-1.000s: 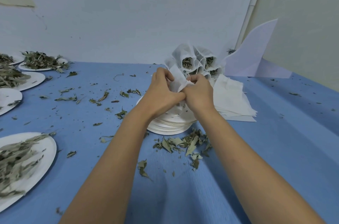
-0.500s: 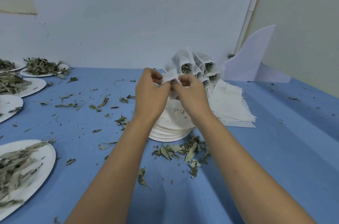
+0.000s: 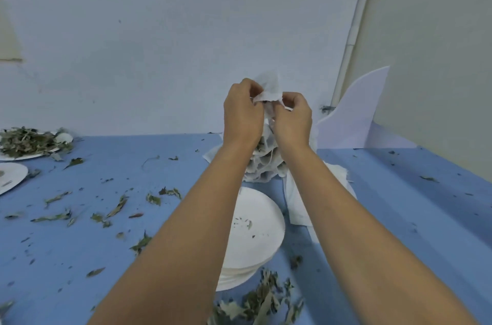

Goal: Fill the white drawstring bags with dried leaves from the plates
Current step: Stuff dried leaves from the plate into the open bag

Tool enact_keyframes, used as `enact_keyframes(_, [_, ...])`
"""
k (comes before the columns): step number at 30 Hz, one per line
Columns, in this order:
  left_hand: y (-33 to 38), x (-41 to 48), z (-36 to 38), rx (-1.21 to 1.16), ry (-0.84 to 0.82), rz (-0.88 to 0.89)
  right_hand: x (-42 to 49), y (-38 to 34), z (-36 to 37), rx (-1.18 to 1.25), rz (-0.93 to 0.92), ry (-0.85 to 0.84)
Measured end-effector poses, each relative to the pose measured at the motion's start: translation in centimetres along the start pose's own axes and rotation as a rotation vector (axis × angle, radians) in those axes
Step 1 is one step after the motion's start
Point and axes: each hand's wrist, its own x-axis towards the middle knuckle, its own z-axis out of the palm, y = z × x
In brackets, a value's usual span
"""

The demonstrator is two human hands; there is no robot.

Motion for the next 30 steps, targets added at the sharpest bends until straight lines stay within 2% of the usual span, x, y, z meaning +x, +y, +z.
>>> enact_keyframes(2, [-1.4,0.7,1.4,0.104,-0.051,0.01,1.4,1.3,0.0,-0.113,0.058,-0.044])
enact_keyframes(6, [-3.7,1.0,2.6,0.423,-0.181,0.028,2.1,3.6,-0.1,-0.522,0.07,-0.114])
enact_keyframes(9, [-4.2,0.7,2.6,0.589,-0.202,0.134,1.4,4.0,-0.2,-0.515,0.002,-0.054])
enact_keyframes(11, [-4.2,0.6,2.6,0.548,-0.212,0.147,1.2,4.1,-0.3,-0.529,-0.129,-0.032])
enact_keyframes(13, [-4.1,0.5,2.6,0.4,-0.231,0.108,0.9,4.2,-0.4,-0.567,-0.218,-0.038])
enact_keyframes(16, [-4.0,0.1,2.5,0.254,-0.245,0.068,1.1,4.7,-0.5,-0.715,-0.203,-0.022])
enact_keyframes(23, [-5.1,0.1,2.1,0.316,-0.143,-0.014,1.7,5.3,-0.2,-0.799,-0.15,-0.059])
enact_keyframes(25, [-4.9,0.0,1.9,0.322,-0.163,0.002,1.5,5.2,-0.2,-0.746,-0.157,-0.054])
enact_keyframes(30, [-3.4,-1.1,0.7,0.214,-0.157,0.017,-0.8,3.8,-0.1,-0.418,-0.261,0.05])
